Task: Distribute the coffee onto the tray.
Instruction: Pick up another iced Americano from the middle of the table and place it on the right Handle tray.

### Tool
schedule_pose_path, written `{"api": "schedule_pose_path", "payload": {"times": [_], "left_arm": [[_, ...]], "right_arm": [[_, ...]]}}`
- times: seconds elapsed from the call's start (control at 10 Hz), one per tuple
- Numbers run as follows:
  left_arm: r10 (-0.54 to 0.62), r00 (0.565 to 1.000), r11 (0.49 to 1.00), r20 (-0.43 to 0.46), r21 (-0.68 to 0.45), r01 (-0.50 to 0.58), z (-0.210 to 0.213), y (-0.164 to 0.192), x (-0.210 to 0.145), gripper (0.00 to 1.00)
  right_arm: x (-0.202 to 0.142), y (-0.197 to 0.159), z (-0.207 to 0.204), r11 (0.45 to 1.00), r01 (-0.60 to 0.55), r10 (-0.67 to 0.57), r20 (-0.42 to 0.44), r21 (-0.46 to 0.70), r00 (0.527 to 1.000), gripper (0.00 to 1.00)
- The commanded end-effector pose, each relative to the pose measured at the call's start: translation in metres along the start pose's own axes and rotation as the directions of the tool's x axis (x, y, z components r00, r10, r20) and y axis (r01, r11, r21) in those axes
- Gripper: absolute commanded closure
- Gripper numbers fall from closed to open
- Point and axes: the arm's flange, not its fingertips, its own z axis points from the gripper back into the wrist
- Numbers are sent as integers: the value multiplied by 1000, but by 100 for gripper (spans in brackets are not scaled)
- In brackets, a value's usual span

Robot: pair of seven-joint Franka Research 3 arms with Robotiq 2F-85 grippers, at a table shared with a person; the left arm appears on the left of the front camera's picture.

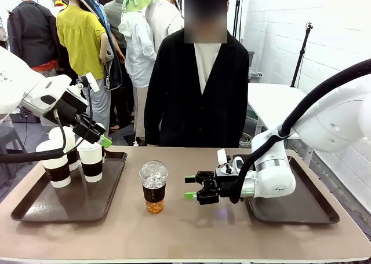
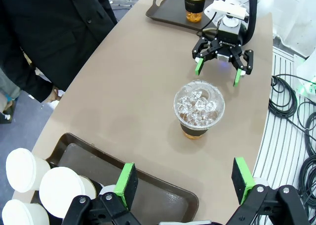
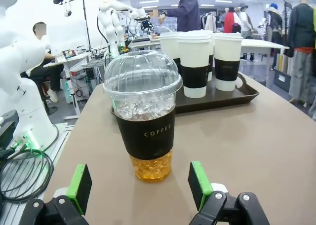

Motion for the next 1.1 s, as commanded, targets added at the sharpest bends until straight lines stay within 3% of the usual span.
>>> {"api": "schedule_pose_path", "payload": {"times": [0.0,1.0], "left_arm": [[-13,1000,1000,23,-16,14,-1,2,-2,0],[-13,1000,1000,23,-16,14,-1,2,-2,0]], "right_arm": [[-4,-5,-20,998,-37,37,10,-47,999,0],[-7,-11,-69,999,-23,24,28,-47,999,0]]}}
